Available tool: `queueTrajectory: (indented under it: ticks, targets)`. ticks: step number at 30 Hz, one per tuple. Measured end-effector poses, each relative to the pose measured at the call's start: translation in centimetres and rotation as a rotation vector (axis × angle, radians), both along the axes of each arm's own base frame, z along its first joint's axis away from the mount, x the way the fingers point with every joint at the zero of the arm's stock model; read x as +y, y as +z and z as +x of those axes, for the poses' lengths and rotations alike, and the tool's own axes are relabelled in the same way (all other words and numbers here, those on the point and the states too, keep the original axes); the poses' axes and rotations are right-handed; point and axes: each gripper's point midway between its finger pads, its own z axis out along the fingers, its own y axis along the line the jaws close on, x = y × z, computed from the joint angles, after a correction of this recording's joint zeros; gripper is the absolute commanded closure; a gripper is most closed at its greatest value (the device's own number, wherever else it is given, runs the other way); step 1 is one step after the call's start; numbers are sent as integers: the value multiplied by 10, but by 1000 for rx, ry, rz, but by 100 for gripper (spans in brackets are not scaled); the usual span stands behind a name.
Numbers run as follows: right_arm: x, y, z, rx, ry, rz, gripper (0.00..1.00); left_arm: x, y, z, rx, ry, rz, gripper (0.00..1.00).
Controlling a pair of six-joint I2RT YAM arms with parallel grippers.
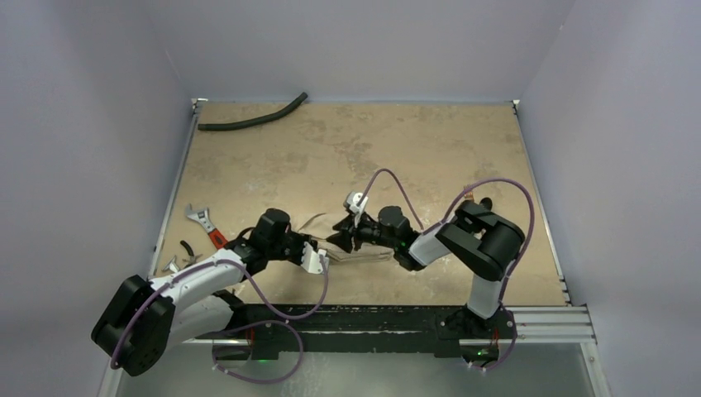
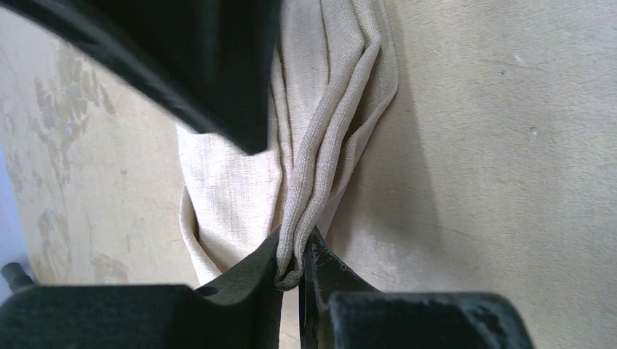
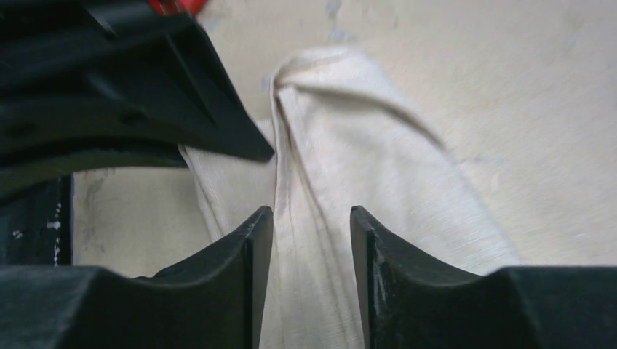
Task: Fold the napkin into a case and place the utensils inside
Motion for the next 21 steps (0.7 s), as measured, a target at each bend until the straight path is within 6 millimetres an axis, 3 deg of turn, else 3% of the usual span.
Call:
queueTrajectory:
  ticks: [4,7,16,21]
  targets:
    - [-4,40,7,-114,-1,82,39,0,-5,-3,32,-6,13,92]
    - [-3,56,1,-177,41,126,37,1,-8,-6,47,-8,21,93]
    - [11,37,-38,-259,176,92,37,3,-11,-6,59,-4,23,96]
    - [23,25,-48,-326,179,61,37,4,-12,-6,66,-3,25,100]
